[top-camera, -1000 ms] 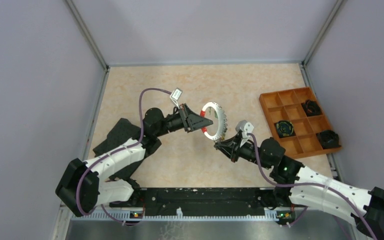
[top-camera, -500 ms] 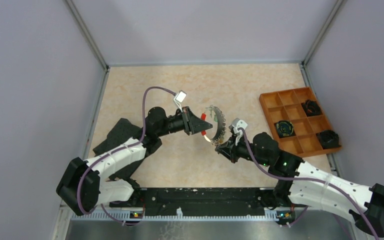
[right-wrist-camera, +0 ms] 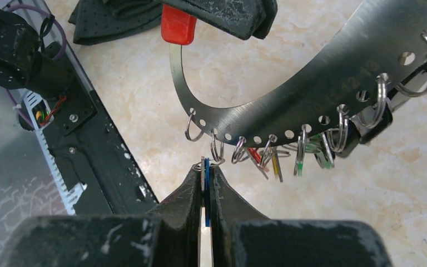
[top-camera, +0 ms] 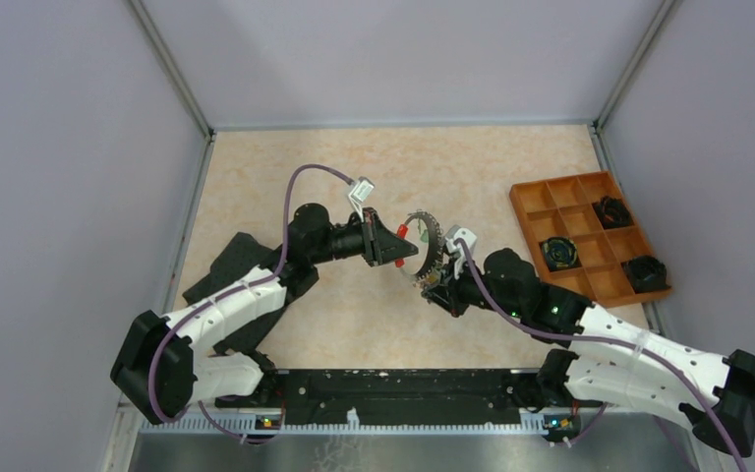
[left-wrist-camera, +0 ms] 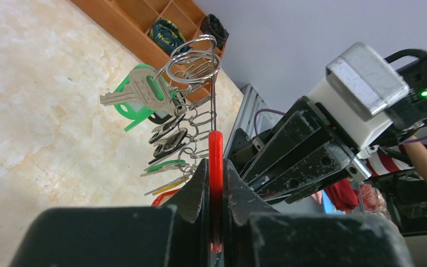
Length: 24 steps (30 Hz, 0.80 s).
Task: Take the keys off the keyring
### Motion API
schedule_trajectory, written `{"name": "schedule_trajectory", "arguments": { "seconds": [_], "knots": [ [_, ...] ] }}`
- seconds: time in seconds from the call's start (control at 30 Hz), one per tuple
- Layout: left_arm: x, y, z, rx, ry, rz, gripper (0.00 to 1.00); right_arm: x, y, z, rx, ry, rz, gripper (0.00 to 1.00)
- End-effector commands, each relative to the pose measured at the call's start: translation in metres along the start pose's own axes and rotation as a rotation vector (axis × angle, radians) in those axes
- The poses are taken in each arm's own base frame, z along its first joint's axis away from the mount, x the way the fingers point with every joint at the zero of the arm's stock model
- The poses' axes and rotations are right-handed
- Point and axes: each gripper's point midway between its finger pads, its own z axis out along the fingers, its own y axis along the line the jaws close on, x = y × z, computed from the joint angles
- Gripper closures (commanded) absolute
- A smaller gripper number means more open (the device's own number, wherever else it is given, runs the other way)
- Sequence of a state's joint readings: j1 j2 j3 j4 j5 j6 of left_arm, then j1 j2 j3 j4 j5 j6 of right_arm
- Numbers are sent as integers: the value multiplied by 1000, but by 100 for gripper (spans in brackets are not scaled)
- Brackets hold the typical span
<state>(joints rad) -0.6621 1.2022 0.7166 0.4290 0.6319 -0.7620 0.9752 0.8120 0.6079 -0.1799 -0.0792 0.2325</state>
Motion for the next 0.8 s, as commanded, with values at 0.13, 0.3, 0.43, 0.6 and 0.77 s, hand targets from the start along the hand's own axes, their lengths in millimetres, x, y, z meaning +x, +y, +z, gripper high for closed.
{"name": "schedule_trajectory", "arguments": {
  "seconds": [0.13,0.3,0.43,0.6,0.77],
  "knots": [
    [-17,-15,-1,30,-30,143,100,-12,6,-5,9,45,26,100],
    [-14,-13,-2,23,-18,171,100,0,2,-4,36,124,38,100],
    [-10,-14,-3,27,-4,191,100,5,1,-4,49,168,46,100],
    [-3,-16,-1,41,22,219,100,2,4,-1,42,191,51,100],
    [3,-17,2,36,42,238,100,0,5,0,46,212,56,100]
  ]
}}
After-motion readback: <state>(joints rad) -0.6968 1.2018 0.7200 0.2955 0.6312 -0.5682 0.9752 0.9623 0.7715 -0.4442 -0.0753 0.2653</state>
